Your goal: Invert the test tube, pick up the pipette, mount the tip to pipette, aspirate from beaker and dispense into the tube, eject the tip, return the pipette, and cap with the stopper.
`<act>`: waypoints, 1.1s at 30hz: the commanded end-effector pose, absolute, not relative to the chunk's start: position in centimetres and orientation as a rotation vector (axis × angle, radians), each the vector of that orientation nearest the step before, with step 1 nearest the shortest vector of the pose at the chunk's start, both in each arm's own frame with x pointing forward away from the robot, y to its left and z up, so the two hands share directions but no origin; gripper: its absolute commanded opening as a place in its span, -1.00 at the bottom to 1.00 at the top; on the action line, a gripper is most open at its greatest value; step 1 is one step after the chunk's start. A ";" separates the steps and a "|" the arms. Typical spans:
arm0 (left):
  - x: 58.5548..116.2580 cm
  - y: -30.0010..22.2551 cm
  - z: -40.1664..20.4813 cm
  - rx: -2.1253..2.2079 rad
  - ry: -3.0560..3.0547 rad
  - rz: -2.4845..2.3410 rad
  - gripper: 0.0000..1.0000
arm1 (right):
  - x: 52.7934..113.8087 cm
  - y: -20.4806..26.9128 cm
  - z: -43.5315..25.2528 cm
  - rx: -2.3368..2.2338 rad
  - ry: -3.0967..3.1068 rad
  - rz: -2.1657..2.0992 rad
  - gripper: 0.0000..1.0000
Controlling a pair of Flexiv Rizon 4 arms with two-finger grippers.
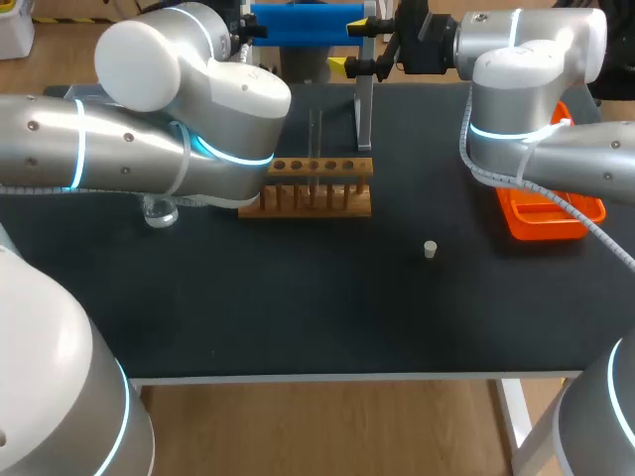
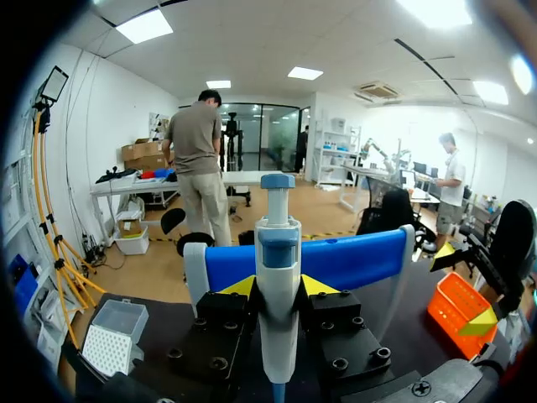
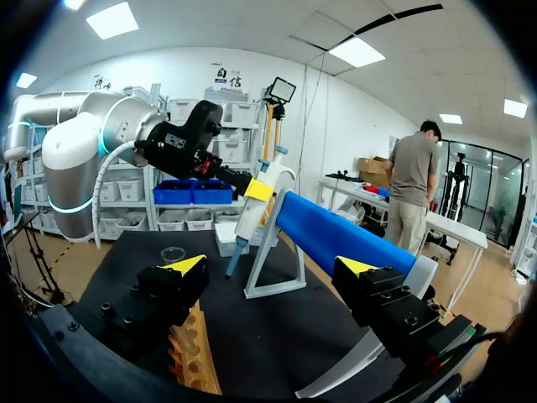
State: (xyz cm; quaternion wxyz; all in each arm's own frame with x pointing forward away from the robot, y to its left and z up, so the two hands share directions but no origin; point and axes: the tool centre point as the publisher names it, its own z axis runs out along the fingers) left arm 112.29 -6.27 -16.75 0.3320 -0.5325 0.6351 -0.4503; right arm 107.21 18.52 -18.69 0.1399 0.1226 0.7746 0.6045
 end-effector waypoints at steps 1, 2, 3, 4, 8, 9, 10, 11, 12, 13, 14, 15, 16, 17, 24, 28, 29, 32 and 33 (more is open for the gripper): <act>112.7 -6.7 -17.7 -1.390 1.627 -1.184 -1.00 | 107.3 18.6 -18.8 0.353 2.237 1.748 1.00; 112.7 -6.7 -17.8 -1.391 1.626 -1.184 -1.00 | 107.3 18.6 -18.8 0.353 2.237 1.748 1.00; 112.8 -6.7 -17.9 -1.392 1.624 -1.183 -1.00 | 107.3 18.6 -18.8 0.353 2.237 1.748 1.00; 112.8 -6.7 -17.9 -1.393 1.618 -1.182 -1.00 | 107.3 18.6 -18.8 0.353 2.237 1.748 1.00; 112.9 -6.6 -18.2 -1.392 1.607 -1.183 -1.00 | 107.3 18.6 -18.8 0.353 2.237 1.748 1.00; 113.0 -6.5 -18.3 -1.393 1.607 -1.179 -1.00 | 107.3 18.6 -18.8 0.353 2.237 1.748 1.00; 113.0 -6.5 -18.3 -1.392 1.604 -1.179 -1.00 | 107.3 18.6 -18.8 0.353 2.237 1.748 1.00; 113.1 -6.5 -18.3 -1.392 1.601 -1.180 -1.00 | 107.3 18.6 -18.8 0.353 2.237 1.748 1.00; 113.1 -6.5 -18.4 -1.392 1.598 -1.180 -1.00 | 107.3 18.6 -18.8 0.353 2.237 1.748 1.00; 113.1 -6.5 -18.5 -1.392 1.597 -1.179 -1.00 | 107.3 18.6 -18.8 0.353 2.237 1.748 1.00; 113.2 -6.5 -18.5 -1.393 1.594 -1.177 -1.00 | 107.3 18.6 -18.8 0.353 2.237 1.748 1.00; 113.2 -6.4 -18.6 -1.394 1.592 -1.175 -1.00 | 107.3 18.6 -18.8 0.353 2.237 1.748 1.00; 113.3 -6.4 -18.6 -1.394 1.591 -1.174 -1.00 | 107.3 18.6 -18.8 0.353 2.237 1.748 1.00; 113.3 -6.4 -18.7 -1.396 1.589 -1.170 -1.00 | 107.3 18.6 -18.8 0.353 2.237 1.748 1.00; 113.7 -6.0 -18.9 -1.411 1.574 -1.153 -1.00 | 107.3 18.6 -18.8 0.353 2.237 1.748 1.00; 114.0 -5.9 -18.9 -1.412 1.572 -1.145 -1.00 | 107.3 18.6 -18.8 0.353 2.237 1.748 1.00; 114.0 -5.9 -18.9 -1.412 1.572 -1.143 -1.00 | 107.3 18.6 -18.8 0.353 2.237 1.748 1.00; 114.3 -5.8 -18.8 -1.415 1.569 -1.138 -1.00 | 107.3 18.6 -18.8 0.353 2.237 1.748 1.00; 114.4 -5.8 -18.8 -1.416 1.569 -1.136 -1.00 | 107.3 18.6 -18.8 0.353 2.237 1.748 1.00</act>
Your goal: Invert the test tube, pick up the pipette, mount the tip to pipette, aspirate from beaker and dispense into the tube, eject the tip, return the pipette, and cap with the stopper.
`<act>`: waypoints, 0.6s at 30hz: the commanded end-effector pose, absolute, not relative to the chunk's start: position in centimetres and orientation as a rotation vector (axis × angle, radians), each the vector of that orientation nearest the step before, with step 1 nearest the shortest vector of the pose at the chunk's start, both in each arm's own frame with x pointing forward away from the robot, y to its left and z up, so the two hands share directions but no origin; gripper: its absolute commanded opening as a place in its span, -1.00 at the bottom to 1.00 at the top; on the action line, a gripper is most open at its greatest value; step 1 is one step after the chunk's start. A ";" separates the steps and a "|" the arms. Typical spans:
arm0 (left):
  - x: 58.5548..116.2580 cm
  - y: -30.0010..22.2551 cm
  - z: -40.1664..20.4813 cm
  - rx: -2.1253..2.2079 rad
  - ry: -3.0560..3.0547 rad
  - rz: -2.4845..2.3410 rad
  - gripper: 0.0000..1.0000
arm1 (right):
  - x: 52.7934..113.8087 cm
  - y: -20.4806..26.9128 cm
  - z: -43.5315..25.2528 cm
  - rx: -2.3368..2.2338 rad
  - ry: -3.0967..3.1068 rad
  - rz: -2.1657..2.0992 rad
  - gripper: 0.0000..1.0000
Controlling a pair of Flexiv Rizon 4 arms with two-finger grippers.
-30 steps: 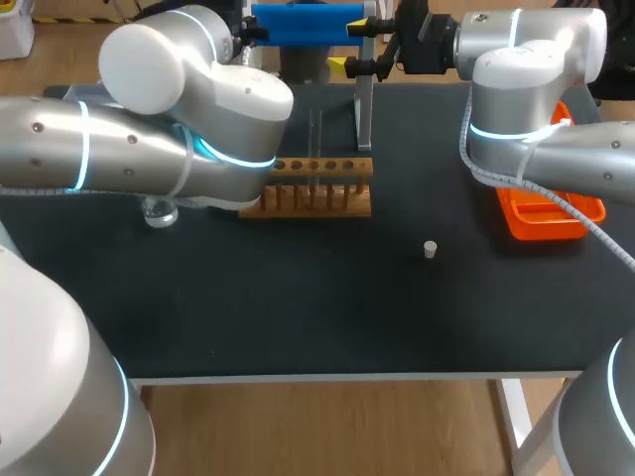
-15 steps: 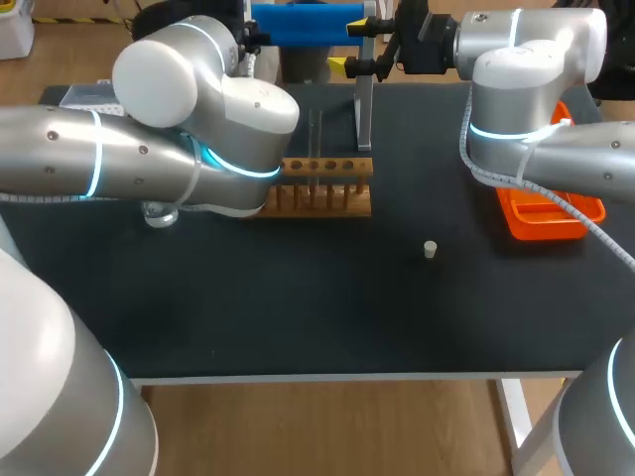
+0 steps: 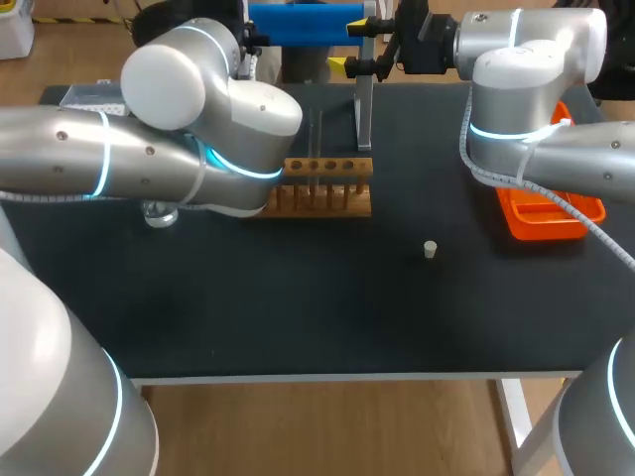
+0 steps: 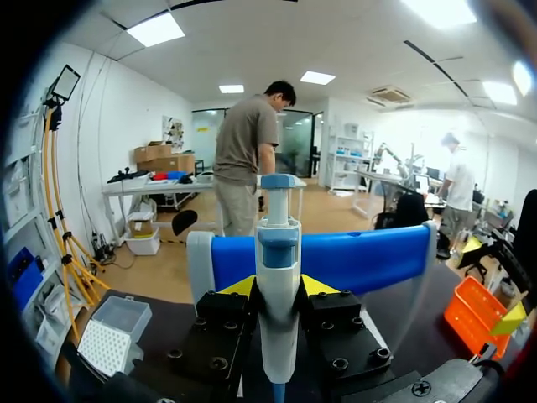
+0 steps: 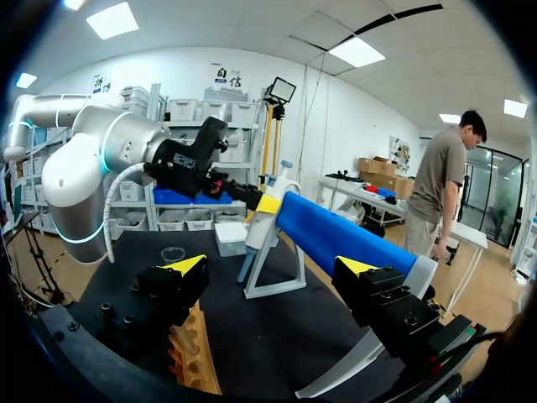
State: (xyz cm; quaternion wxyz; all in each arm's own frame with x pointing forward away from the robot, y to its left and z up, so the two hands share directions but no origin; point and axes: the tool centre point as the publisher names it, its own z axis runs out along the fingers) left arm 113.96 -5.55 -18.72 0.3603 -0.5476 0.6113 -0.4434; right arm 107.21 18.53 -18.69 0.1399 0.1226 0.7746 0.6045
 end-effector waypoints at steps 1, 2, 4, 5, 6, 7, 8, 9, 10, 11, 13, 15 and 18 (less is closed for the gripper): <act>114.5 -5.8 -18.8 -1.417 1.568 -1.135 -1.00 | 107.3 18.6 -18.8 0.353 2.237 1.748 1.00; 114.6 -5.7 -18.8 -1.419 1.568 -1.134 -1.00 | 107.3 18.6 -18.8 0.353 2.237 1.748 1.00; 114.7 -5.7 -18.9 -1.422 1.569 -1.129 -1.00 | 107.3 18.6 -18.8 0.353 2.237 1.748 1.00; 114.8 -5.6 -18.9 -1.424 1.569 -1.128 -1.00 | 107.3 18.6 -18.8 0.353 2.237 1.748 1.00; 114.8 -5.5 -18.9 -1.425 1.569 -1.126 -1.00 | 107.3 18.6 -18.8 0.353 2.237 1.748 1.00; 114.9 -5.5 -18.9 -1.426 1.569 -1.123 -1.00 | 107.3 18.6 -18.8 0.353 2.237 1.748 1.00; 115.0 -5.4 -18.9 -1.427 1.571 -1.120 -1.00 | 107.3 18.6 -18.8 0.353 2.237 1.748 1.00; 115.0 -5.4 -18.9 -1.428 1.571 -1.118 -1.00 | 107.3 18.6 -18.8 0.353 2.237 1.748 1.00; 115.1 -5.3 -18.9 -1.430 1.572 -1.115 -1.00 | 107.3 18.6 -18.8 0.353 2.237 1.748 1.00; 115.2 -5.3 -18.9 -1.431 1.572 -1.114 -1.00 | 107.3 18.6 -18.8 0.353 2.237 1.748 1.00; 115.3 -5.2 -18.9 -1.432 1.573 -1.110 -1.00 | 107.3 18.6 -18.8 0.353 2.237 1.748 1.00; 115.5 -5.1 -18.9 -1.433 1.575 -1.106 -1.00 | 107.3 18.6 -18.8 0.353 2.237 1.748 1.00; 115.6 -5.1 -18.9 -1.437 1.577 -1.101 -1.00 | 107.3 18.6 -18.8 0.353 2.237 1.748 1.00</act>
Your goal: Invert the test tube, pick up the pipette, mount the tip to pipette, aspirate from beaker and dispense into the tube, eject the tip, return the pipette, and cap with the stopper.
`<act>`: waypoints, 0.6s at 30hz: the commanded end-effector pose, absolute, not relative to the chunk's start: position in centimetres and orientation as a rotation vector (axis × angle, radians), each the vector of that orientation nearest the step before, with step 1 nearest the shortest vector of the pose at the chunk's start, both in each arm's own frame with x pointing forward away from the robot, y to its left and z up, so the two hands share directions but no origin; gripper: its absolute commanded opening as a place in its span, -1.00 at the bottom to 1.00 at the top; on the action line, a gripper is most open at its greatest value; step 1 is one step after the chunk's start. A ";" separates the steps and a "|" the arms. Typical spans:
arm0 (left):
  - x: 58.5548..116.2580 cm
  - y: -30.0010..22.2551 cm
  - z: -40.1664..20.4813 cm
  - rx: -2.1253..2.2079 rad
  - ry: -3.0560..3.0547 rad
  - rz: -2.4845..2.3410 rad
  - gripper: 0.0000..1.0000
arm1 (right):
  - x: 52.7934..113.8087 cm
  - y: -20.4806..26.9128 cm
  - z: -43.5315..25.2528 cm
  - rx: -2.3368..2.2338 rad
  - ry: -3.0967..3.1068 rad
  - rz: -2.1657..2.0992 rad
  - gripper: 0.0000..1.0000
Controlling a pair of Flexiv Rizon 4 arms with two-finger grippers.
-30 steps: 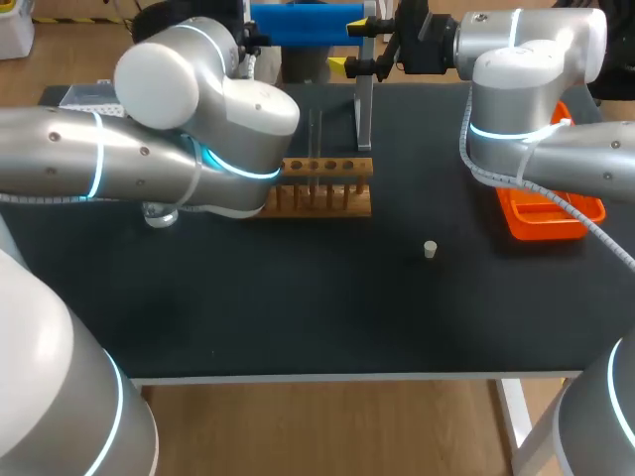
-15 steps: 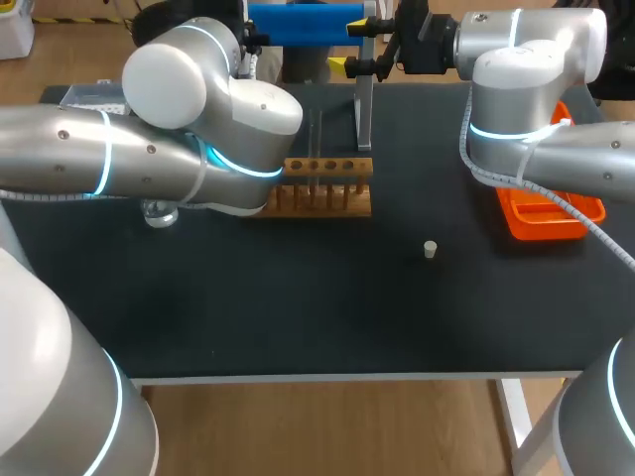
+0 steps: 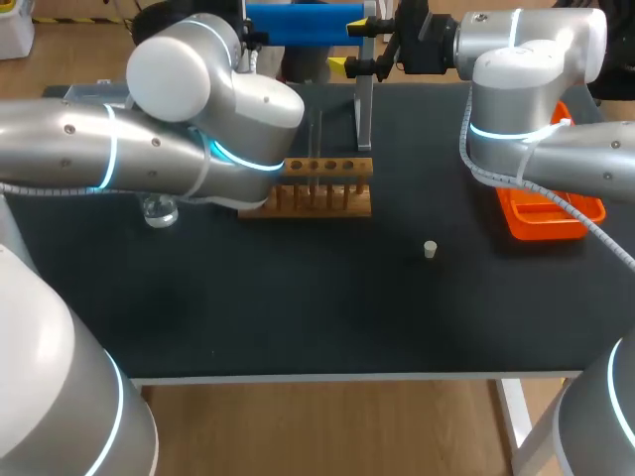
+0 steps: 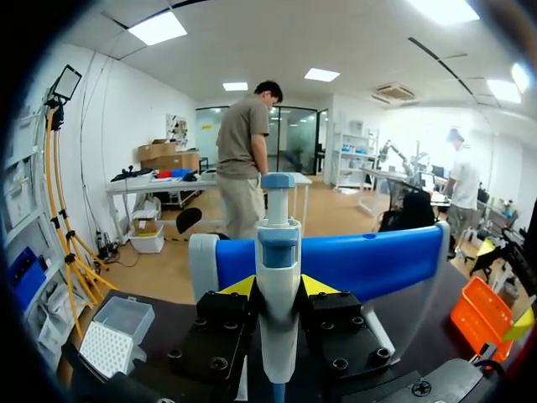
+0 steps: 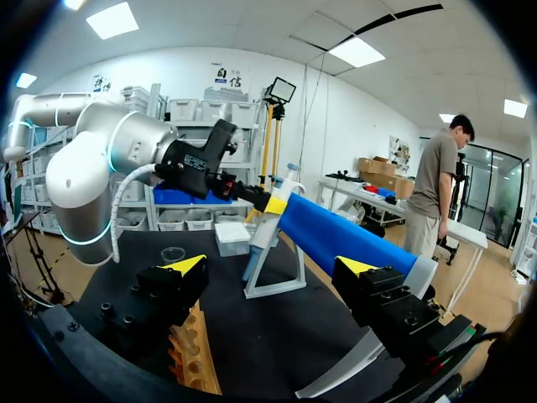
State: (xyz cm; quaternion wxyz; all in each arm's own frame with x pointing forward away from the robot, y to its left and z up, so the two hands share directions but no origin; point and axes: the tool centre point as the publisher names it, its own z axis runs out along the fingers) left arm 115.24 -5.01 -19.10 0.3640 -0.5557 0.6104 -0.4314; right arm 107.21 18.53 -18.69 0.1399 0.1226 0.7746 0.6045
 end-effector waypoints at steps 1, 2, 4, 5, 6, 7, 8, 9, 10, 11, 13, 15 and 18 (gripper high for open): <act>115.7 -5.0 -18.9 -1.438 1.578 -1.099 -1.00 | 107.3 18.6 -18.8 0.353 2.237 1.748 1.00; 115.7 -5.0 -18.9 -1.439 1.580 -1.098 -1.00 | 107.3 18.6 -18.8 0.353 2.237 1.748 1.00; 115.8 -5.0 -18.9 -1.439 1.581 -1.097 -1.00 | 107.3 18.6 -18.8 0.353 2.237 1.748 1.00; 115.9 -5.0 -18.9 -1.439 1.582 -1.098 -1.00 | 107.3 18.6 -18.8 0.353 2.237 1.748 1.00; 115.9 -4.9 -18.9 -1.439 1.583 -1.097 -1.00 | 107.3 18.6 -18.8 0.353 2.237 1.748 1.00; 116.0 -4.9 -18.9 -1.438 1.585 -1.096 -1.00 | 107.3 18.6 -18.8 0.353 2.237 1.748 1.00; 116.0 -4.9 -18.9 -1.438 1.587 -1.094 -1.00 | 107.3 18.6 -18.8 0.353 2.237 1.748 1.00; 116.1 -4.9 -18.9 -1.438 1.590 -1.091 -1.00 | 107.3 18.6 -18.8 0.353 2.237 1.748 1.00; 116.1 -4.9 -18.9 -1.438 1.592 -1.089 -1.00 | 107.3 18.6 -18.8 0.353 2.237 1.748 1.00; 116.2 -4.9 -18.9 -1.440 1.595 -1.086 -1.00 | 107.3 18.6 -18.8 0.353 2.237 1.748 1.00; 116.2 -4.9 -19.1 -1.449 1.599 -1.080 -1.00 | 107.3 18.6 -18.8 0.353 2.237 1.748 1.00; 116.3 -4.8 -19.2 -1.454 1.601 -1.077 -1.00 | 107.3 18.6 -18.8 0.353 2.237 1.748 1.00; 116.3 -4.8 -19.4 -1.460 1.604 -1.074 -1.00 | 107.3 18.6 -18.8 0.353 2.237 1.748 1.00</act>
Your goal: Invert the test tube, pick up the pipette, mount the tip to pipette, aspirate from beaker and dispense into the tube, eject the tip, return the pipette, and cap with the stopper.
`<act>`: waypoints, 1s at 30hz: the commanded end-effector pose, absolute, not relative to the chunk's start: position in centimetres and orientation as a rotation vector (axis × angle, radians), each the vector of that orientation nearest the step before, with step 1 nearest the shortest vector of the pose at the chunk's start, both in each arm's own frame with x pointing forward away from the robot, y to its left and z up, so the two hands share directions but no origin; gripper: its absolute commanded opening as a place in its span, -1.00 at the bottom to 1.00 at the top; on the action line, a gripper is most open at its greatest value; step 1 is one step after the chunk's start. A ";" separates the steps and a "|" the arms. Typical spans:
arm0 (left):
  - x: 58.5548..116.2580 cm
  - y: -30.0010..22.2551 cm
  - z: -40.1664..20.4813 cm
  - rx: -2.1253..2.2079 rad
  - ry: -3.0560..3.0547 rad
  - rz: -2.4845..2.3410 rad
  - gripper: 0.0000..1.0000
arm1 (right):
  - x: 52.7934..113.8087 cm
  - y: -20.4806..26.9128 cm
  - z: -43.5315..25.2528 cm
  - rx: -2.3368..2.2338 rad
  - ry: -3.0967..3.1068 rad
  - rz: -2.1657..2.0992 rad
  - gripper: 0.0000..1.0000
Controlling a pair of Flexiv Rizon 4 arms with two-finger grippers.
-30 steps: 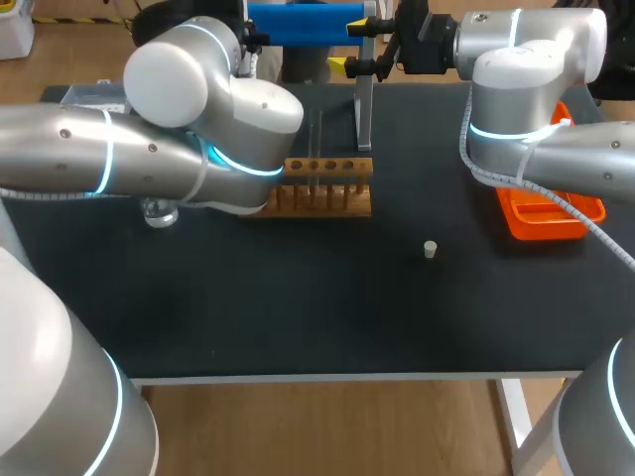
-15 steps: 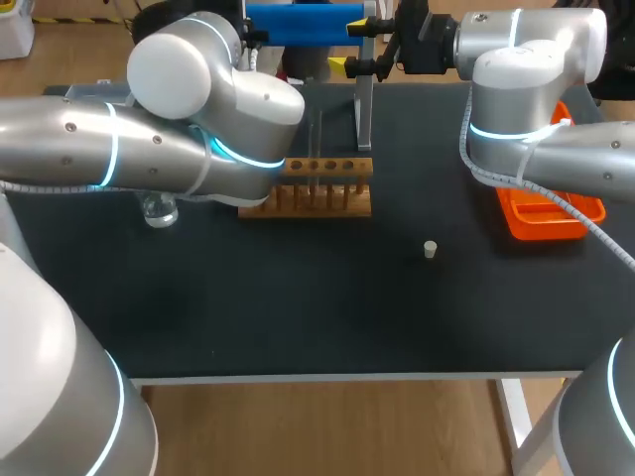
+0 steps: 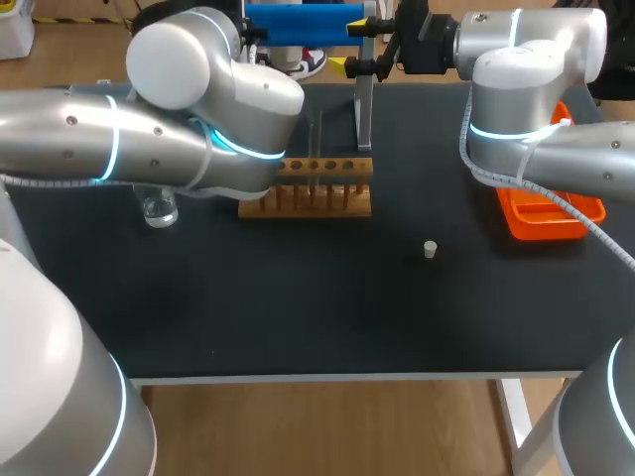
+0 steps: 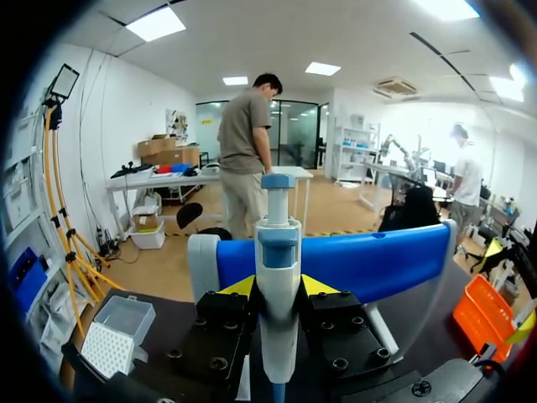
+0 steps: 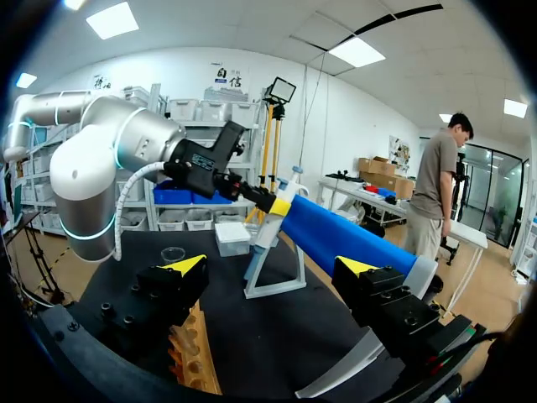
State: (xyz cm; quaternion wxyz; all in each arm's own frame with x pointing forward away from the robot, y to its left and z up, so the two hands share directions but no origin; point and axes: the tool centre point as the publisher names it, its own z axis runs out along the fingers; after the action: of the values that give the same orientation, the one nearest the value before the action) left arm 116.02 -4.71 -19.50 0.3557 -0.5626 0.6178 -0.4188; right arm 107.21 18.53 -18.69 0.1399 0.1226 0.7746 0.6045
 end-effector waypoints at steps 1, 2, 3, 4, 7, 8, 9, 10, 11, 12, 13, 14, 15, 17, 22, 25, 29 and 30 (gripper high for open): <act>116.3 -4.8 -19.4 -1.462 1.606 -1.072 -1.00 | 107.3 18.6 -18.8 0.353 2.237 1.748 1.00; 116.4 -4.8 -19.5 -1.463 1.608 -1.070 -1.00 | 107.3 18.6 -18.8 0.353 2.237 1.748 1.00; 116.4 -4.7 -19.5 -1.465 1.608 -1.070 -1.00 | 107.3 18.6 -18.8 0.353 2.237 1.748 1.00; 116.4 -4.7 -19.6 -1.468 1.610 -1.068 -1.00 | 107.3 18.6 -18.8 0.353 2.237 1.748 1.00; 116.4 -4.7 -19.6 -1.472 1.612 -1.064 -1.00 | 107.3 18.6 -18.8 0.353 2.237 1.748 1.00; 116.4 -4.7 -19.7 -1.478 1.613 -1.059 -1.00 | 107.3 18.6 -18.8 0.353 2.237 1.748 1.00; 116.5 -4.7 -19.7 -1.479 1.613 -1.058 -1.00 | 107.3 18.6 -18.8 0.353 2.237 1.748 1.00; 116.5 -4.6 -19.7 -1.483 1.614 -1.055 -1.00 | 107.3 18.6 -18.8 0.353 2.237 1.748 1.00; 116.5 -4.6 -19.7 -1.490 1.617 -1.048 -1.00 | 107.3 18.6 -18.8 0.353 2.237 1.748 1.00; 116.5 -4.6 -19.8 -1.491 1.617 -1.049 -1.00 | 107.3 18.6 -18.8 0.353 2.237 1.748 1.00; 116.5 -4.6 -19.8 -1.499 1.623 -1.042 -1.00 | 107.3 18.6 -18.8 0.353 2.237 1.748 1.00; 116.5 -4.5 -19.9 -1.504 1.625 -1.039 -1.00 | 107.3 18.6 -18.8 0.353 2.237 1.748 1.00; 116.4 -4.5 -19.9 -1.509 1.627 -1.036 -1.00 | 107.3 18.6 -18.8 0.353 2.237 1.748 1.00; 116.4 -4.5 -20.0 -1.514 1.627 -1.034 -1.00 | 107.3 18.6 -18.8 0.353 2.237 1.748 1.00; 116.4 -4.4 -20.1 -1.535 1.627 -1.023 -1.00 | 107.3 18.6 -18.8 0.353 2.237 1.748 1.00; 116.4 -4.4 -20.1 -1.543 1.626 -1.024 -0.35 | 107.3 18.6 -18.8 0.353 2.237 1.748 1.00; 116.5 -4.4 -20.1 -1.545 1.634 -1.029 1.00 | 107.3 18.6 -18.8 0.353 2.237 1.748 1.00; 116.5 -4.4 -20.1 -1.546 1.634 -1.031 1.00 | 107.3 18.6 -18.8 0.353 2.237 1.748 1.00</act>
State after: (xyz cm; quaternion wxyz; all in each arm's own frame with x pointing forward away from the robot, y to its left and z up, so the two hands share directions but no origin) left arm 116.40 -4.50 -20.31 0.3313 -0.5898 0.6217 -0.3948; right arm 107.22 18.53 -18.69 0.1399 0.1226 0.7746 0.6045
